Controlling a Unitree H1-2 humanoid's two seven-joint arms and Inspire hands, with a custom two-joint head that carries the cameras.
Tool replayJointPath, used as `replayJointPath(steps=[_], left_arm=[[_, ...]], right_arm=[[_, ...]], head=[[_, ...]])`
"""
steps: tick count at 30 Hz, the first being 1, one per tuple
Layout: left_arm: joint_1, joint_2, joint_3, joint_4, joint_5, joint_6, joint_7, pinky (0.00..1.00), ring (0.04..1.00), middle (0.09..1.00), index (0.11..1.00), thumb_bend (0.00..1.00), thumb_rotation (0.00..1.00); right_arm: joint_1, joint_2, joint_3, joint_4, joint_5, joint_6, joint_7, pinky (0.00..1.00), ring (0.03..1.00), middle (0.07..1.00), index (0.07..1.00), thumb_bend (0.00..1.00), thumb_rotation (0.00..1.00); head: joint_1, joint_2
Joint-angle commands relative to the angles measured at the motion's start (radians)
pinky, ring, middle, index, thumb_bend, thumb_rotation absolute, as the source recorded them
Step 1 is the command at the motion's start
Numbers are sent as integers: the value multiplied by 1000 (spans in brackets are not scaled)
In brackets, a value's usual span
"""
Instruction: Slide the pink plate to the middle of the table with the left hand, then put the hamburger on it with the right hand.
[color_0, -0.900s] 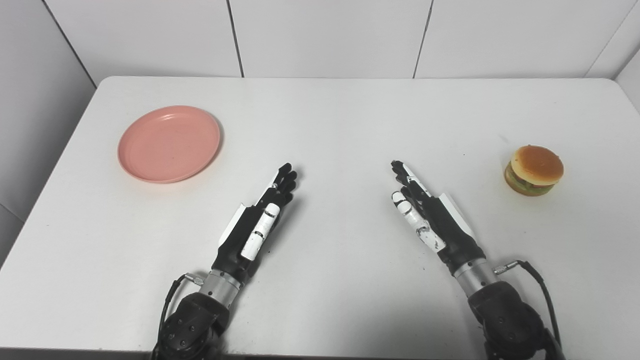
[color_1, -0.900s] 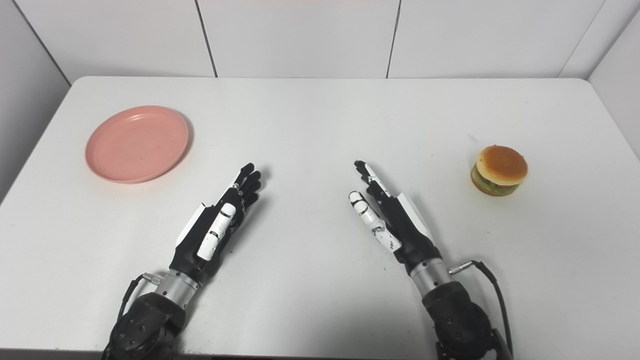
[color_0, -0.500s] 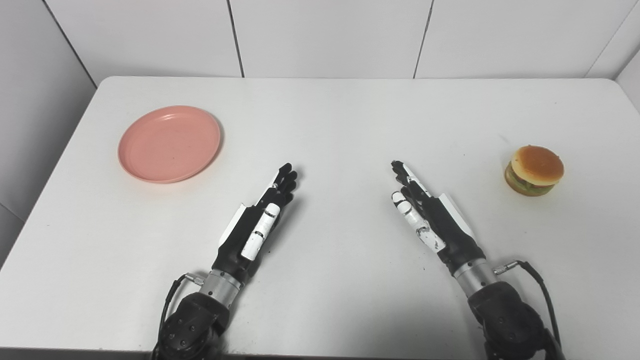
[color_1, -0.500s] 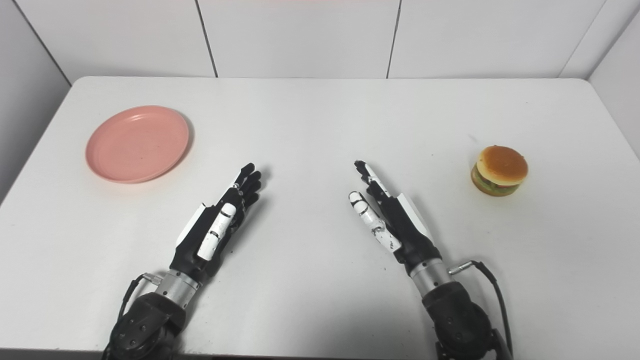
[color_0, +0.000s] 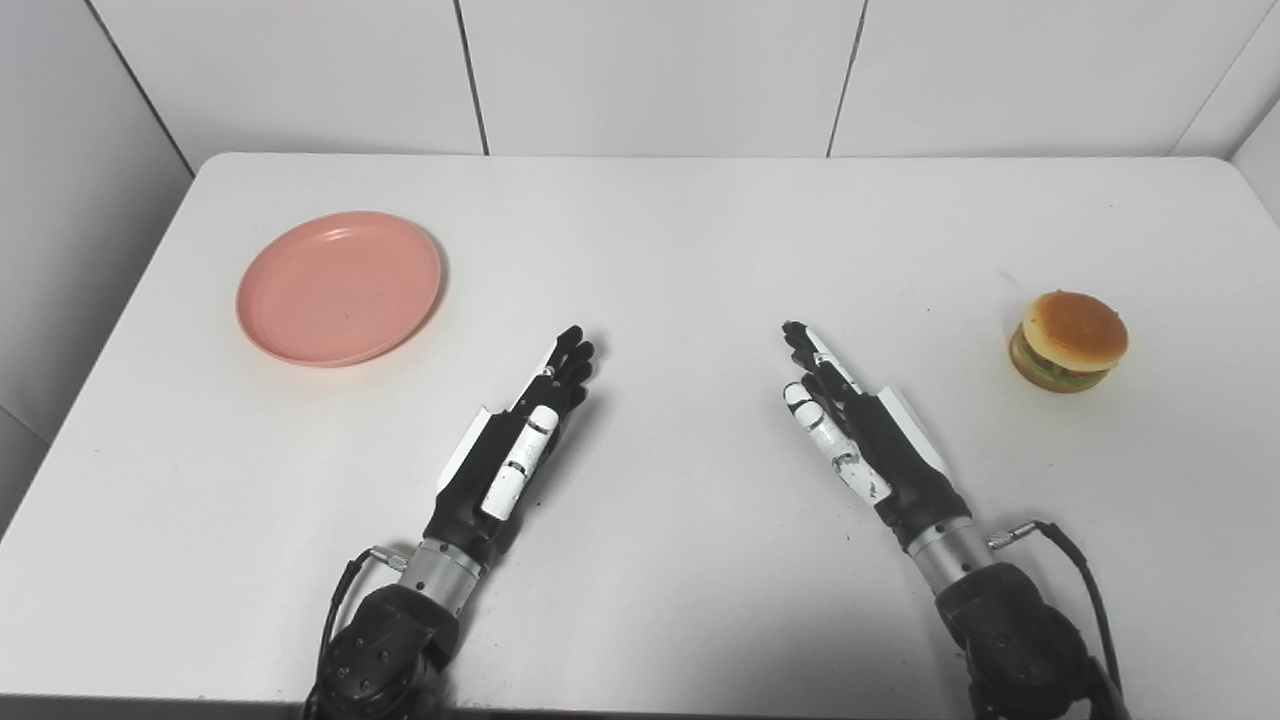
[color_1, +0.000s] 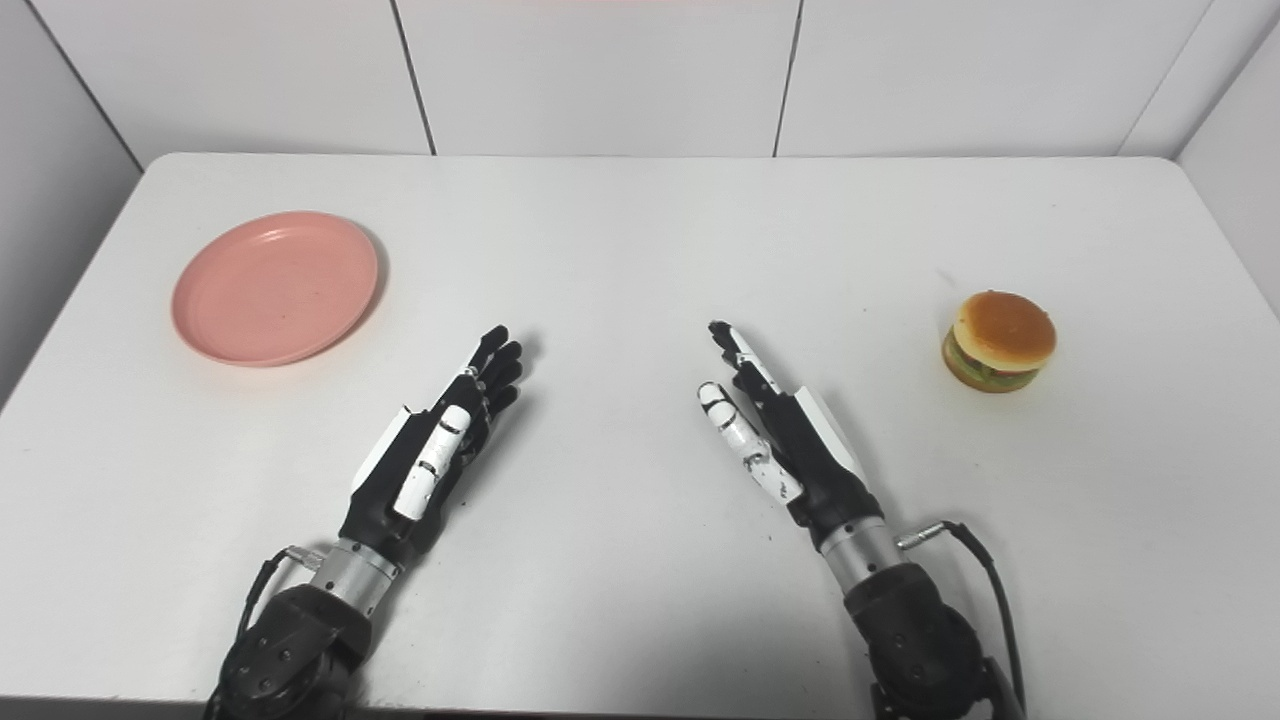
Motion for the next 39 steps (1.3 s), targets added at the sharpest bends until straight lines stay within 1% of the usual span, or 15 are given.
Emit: replayJointPath(steps=[1, 5, 6, 10, 11, 16, 18, 21, 22, 23, 24, 27, 29, 34, 39], left_arm=[[6, 5, -2, 43, 14, 43, 5, 1000, 1000, 1000, 1000, 421, 1000], [3, 2, -6, 56, 25, 37, 12, 1000, 1000, 1000, 1000, 435, 1000], [2, 2, -9, 62, 29, 32, 12, 1000, 1000, 1000, 1000, 445, 999], [2, -8, -24, 80, 44, 26, 16, 1000, 1000, 1000, 1000, 476, 1000], [2, -13, -29, 86, 49, 26, 19, 1000, 1000, 1000, 1000, 469, 1000], [1, -35, -42, 113, 56, 10, 25, 1000, 1000, 1000, 1000, 425, 1000], [-6, -42, -52, 132, 85, -5, 40, 1000, 1000, 1000, 1000, 425, 1000], [-13, -50, -63, 159, 115, -24, 52, 1000, 1000, 1000, 1000, 408, 1000], [-15, -55, -66, 166, 124, -27, 57, 1000, 1000, 1000, 1000, 398, 1000], [-16, -58, -67, 170, 131, -29, 60, 1000, 1000, 1000, 1000, 394, 1000], [-16, -63, -70, 174, 138, -31, 63, 1000, 1000, 1000, 1000, 393, 1000], [-14, -77, -74, 185, 146, -37, 69, 1000, 1000, 1000, 1000, 399, 1000], [-12, -87, -76, 195, 152, -39, 75, 1000, 1000, 1000, 1000, 428, 1000], [-11, -98, -76, 216, 165, -47, 88, 1000, 1000, 1000, 1000, 480, 1000], [-9, -104, -75, 226, 175, -55, 92, 1000, 1000, 1000, 1000, 505, 1000]], right_arm=[[-4, 1, 4, 2, 9, 8, 13, 965, 982, 983, 974, 274, 1000], [-8, -4, 5, 22, 7, -16, 11, 949, 973, 974, 969, 269, 1000], [-9, -6, 3, 30, 10, -24, 11, 949, 973, 974, 969, 263, 1000], [-4, -18, -3, 50, 17, -51, 11, 947, 972, 974, 970, 241, 1000], [-2, -23, -6, 56, 20, -60, 11, 949, 973, 975, 971, 236, 1000], [10, -40, -10, 60, 21, -74, 8, 952, 972, 975, 970, 219, 1000], [13, -49, -12, 64, 23, -87, 8, 951, 971, 976, 970, 197, 1000], [13, -60, -14, 88, 33, -127, 8, 950, 972, 976, 971, 203, 1000], [13, -64, -16, 99, 36, -144, 8, 953, 973, 974, 970, 196, 1000], [13, -67, -17, 106, 38, -156, 7, 955, 972, 973, 970, 190, 1000], [14, -68, -20, 115, 45, -166, 7, 955, 972, 973, 970, 189, 1000], [18, -68, -27, 123, 66, -174, 12, 965, 980, 982, 977, 186, 1000], [20, -66, -32, 130, 84, -183, 14, 974, 988, 990, 983, 165, 1000], [17, -66, -29, 158, 89, -231, 8, 979, 991, 992, 985, 145, 1000], [24, -54, -33, 125, 102, -180, 12, 997, 999, 999, 994, 88, 1000]], head=[[1, 1], [17, -19], [46, -38], [115, -79], [143, -97], [188, -129], [227, -157], [257, -184], [279, -203], [279, -203], [300, -222], [320, -239], [344, -271], [352, -299], [360, -303]])
